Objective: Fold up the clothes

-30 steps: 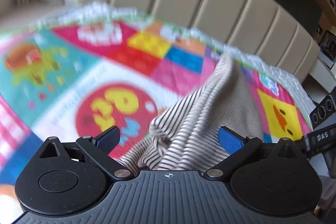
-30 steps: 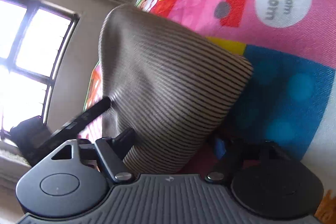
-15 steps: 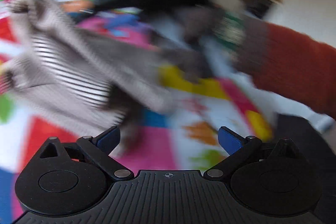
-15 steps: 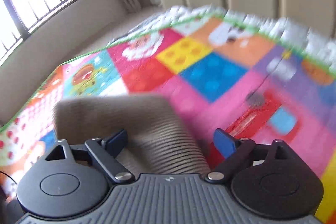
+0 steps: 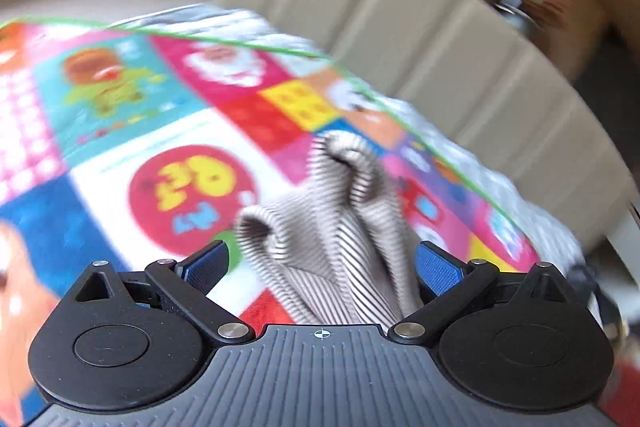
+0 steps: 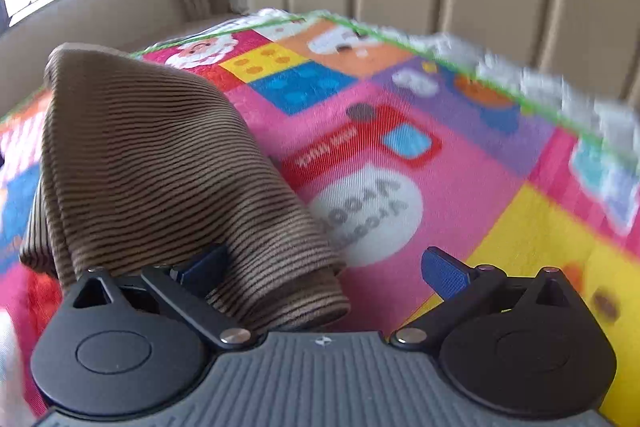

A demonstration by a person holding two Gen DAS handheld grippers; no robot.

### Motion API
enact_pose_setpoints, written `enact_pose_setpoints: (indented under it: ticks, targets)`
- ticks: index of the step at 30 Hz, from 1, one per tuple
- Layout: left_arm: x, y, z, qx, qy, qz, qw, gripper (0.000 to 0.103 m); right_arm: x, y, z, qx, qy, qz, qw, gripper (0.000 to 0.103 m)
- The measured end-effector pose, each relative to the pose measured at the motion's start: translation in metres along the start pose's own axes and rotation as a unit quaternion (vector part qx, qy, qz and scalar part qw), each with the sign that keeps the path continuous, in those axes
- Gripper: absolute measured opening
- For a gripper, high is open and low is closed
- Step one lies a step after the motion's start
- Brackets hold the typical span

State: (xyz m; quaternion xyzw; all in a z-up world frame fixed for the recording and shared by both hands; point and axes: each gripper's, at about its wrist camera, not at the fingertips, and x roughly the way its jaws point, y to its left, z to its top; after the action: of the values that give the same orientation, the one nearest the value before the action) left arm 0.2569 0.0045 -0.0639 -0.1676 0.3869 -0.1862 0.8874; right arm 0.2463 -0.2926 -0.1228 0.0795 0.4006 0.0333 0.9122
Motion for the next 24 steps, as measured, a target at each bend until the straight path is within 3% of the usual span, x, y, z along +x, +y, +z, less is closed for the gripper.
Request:
enact_pose_setpoints:
  ticks: [2,4,6,9,12,16,22,24]
  targets:
    - [0.006,-0.005,-0.004,0.007,-0.001,0.011,0.9999,0.1,0.001,-0.011,0.002,0.028,0.017,0.025,0.999,0.103]
    - [0.012,-0.009,-0.008,0.033,0.006,0.019,0.9993,0.09,-0.012,-0.007,0.006,-0.006,0.016,0.021,1.0,0.103]
    - [0.016,-0.004,-0.012,0.058,0.013,0.025,0.9979,0.081,-0.042,0.011,0.002,-0.084,-0.035,0.024,0.996,0.103]
    - [0.026,0.002,-0.018,0.069,0.021,0.034,0.9968,0.079,-0.086,0.053,-0.02,-0.229,-0.1,0.042,0.967,0.097]
    - [0.035,0.012,-0.019,0.056,0.029,0.033,0.9975,0.078,-0.086,0.094,-0.047,-0.328,-0.092,0.048,0.939,0.088]
    - [0.038,0.02,-0.022,0.052,0.035,0.029,0.9976,0.079,-0.072,0.115,-0.05,-0.344,-0.112,-0.006,0.932,0.042]
    - [0.043,0.029,-0.019,0.031,0.043,0.027,0.9982,0.082,-0.051,0.14,-0.053,-0.361,-0.14,-0.077,0.919,0.042]
    - [0.043,0.029,-0.02,0.031,0.045,0.028,0.9981,0.083,-0.051,0.144,-0.061,-0.375,-0.14,-0.066,0.914,0.042]
